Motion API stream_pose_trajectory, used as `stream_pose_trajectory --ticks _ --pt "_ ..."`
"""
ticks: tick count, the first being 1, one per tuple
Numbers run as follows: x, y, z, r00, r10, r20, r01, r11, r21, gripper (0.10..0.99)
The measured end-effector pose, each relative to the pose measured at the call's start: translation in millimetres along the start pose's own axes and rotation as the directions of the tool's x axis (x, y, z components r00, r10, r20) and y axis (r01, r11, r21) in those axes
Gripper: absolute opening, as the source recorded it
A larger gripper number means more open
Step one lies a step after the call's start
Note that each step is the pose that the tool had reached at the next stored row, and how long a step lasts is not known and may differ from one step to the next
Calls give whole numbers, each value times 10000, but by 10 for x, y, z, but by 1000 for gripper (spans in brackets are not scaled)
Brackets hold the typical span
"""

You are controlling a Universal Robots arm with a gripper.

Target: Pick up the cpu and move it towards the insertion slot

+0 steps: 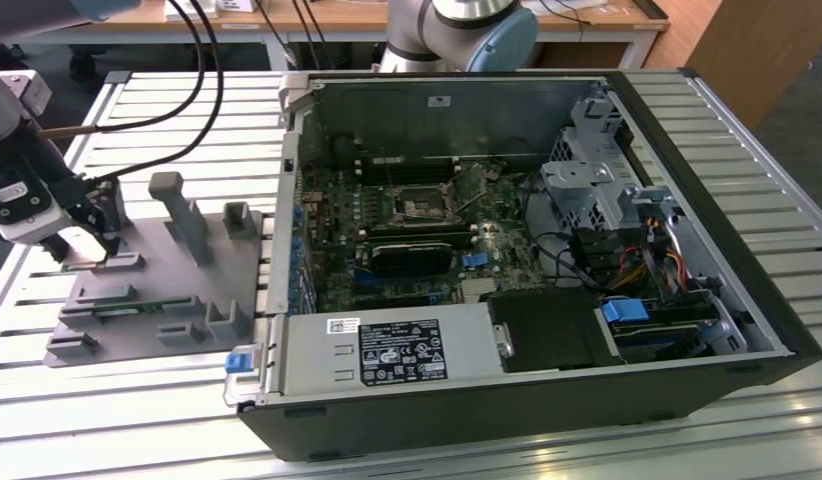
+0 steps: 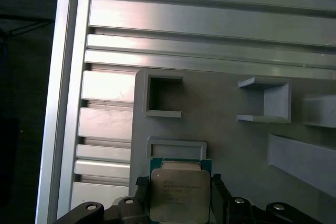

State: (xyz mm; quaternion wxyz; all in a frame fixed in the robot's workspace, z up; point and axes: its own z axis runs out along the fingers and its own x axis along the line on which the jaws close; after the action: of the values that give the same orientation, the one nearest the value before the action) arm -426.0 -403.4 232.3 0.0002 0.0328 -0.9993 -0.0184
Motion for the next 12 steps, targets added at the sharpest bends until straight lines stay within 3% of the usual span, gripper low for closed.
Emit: stream_pose_trajectory --ticks 12 --pt "-1 2 -37 10000 -1 0 1 10000 4 549"
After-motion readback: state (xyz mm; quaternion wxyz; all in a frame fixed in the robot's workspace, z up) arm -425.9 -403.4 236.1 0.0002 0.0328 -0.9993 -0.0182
